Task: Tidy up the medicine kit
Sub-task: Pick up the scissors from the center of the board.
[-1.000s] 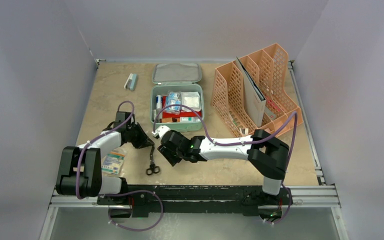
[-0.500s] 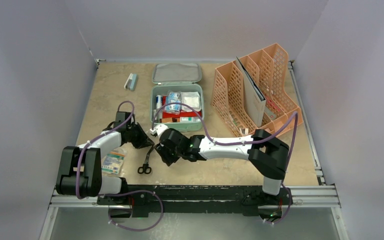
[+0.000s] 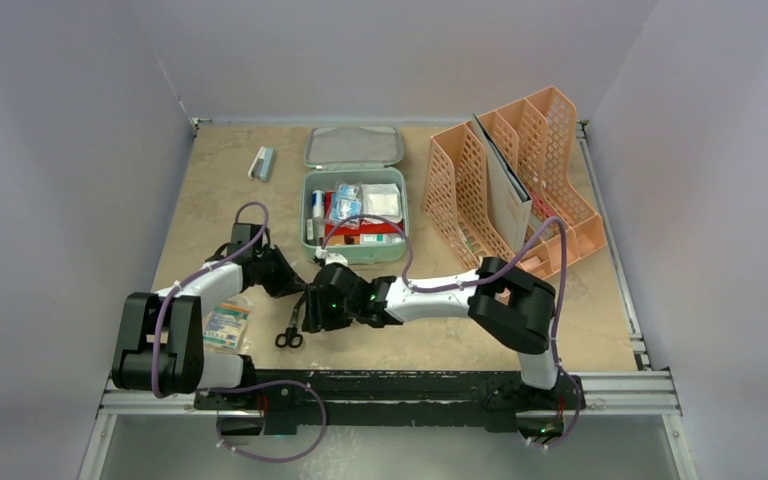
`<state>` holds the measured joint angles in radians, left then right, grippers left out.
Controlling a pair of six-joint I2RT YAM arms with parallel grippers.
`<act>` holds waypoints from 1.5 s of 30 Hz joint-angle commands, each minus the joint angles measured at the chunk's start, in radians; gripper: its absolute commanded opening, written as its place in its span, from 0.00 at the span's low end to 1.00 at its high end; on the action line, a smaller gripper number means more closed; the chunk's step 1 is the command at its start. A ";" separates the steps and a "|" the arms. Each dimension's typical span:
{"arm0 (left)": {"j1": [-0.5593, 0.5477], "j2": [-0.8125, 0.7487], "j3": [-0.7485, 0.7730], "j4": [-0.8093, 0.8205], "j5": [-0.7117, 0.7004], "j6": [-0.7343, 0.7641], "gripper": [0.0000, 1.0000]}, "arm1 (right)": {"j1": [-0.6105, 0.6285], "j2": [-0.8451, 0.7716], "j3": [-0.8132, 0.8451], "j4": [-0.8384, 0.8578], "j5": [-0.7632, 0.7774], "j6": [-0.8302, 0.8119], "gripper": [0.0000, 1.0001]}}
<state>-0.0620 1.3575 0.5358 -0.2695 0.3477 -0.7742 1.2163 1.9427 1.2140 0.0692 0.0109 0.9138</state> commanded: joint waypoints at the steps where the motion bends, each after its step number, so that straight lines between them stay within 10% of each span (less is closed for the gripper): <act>1: -0.006 0.006 -0.016 -0.043 -0.055 0.033 0.00 | 0.024 -0.035 -0.048 0.069 0.069 0.206 0.49; 32: -0.006 -0.001 -0.044 -0.025 -0.049 0.015 0.00 | 0.084 0.088 -0.030 0.152 0.107 0.347 0.41; 45: -0.006 -0.034 -0.051 -0.034 -0.027 -0.007 0.00 | 0.084 0.066 -0.036 0.115 0.144 0.333 0.09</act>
<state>-0.0620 1.3342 0.5102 -0.2478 0.3481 -0.7773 1.2957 2.0346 1.1767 0.2337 0.1108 1.2621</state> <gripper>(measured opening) 0.002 0.157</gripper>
